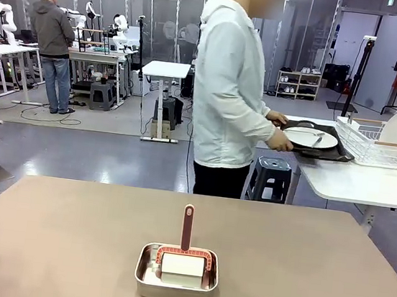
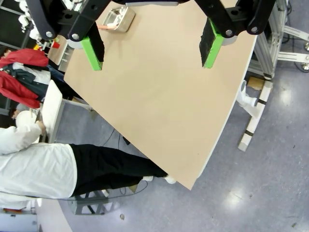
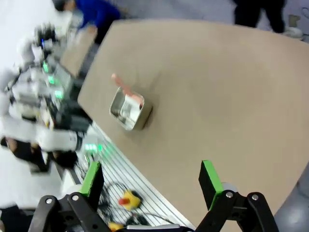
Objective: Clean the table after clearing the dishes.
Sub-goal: When the right (or left) Handle tray is removed, use the right hand (or left hand) to clean the right (or left) side of the table with the Lint Roller.
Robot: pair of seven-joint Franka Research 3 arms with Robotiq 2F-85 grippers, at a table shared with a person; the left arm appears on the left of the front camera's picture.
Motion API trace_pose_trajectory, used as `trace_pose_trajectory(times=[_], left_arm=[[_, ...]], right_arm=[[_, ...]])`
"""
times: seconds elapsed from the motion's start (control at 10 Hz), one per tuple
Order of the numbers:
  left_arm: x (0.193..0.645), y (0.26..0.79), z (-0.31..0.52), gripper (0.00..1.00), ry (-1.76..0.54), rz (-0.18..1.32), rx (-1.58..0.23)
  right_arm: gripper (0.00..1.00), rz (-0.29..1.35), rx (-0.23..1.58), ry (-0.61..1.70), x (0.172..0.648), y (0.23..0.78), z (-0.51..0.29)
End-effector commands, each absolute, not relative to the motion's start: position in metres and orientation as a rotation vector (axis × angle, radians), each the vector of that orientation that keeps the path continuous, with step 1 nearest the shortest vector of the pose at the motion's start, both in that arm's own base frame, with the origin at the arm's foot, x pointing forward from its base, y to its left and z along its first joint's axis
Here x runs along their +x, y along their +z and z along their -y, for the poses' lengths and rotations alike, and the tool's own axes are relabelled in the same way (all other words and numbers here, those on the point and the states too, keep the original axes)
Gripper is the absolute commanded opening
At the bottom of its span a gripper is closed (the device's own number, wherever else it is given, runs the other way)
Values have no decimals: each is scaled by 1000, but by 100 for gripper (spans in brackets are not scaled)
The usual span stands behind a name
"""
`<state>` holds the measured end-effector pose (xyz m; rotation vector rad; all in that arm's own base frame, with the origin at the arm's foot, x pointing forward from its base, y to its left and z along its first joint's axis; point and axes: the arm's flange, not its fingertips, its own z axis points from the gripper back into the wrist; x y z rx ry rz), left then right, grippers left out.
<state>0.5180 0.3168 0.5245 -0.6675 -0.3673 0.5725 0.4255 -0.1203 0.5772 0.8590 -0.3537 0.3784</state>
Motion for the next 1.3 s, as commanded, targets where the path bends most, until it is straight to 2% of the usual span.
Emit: trace_pose_trajectory(times=[0.0, 0.4, 0.6, 0.8, 0.9, 1.0, 1.2], left_arm=[[512, 525, -315, 100, 568, 381, -663], [512, 525, -315, 100, 568, 381, -663], [512, 525, -315, 100, 568, 381, -663], [512, 525, -315, 100, 568, 381, -663], [512, 525, -315, 100, 568, 381, -663], [512, 525, -315, 100, 568, 381, -663], [512, 525, -315, 100, 568, 381, -663]], right_arm=[[100, 214, 796, 625, 457, 586, 58], [100, -44, 577, 985, 483, 536, -114], [100, -23, 419, 1105, 476, 504, -166], [100, 56, 368, 1150, 474, 496, -188], [100, 129, 311, 1096, 475, 497, -185], [100, -25, 389, 1127, 480, 499, -195], [100, -25, 389, 1127, 480, 499, -195]])
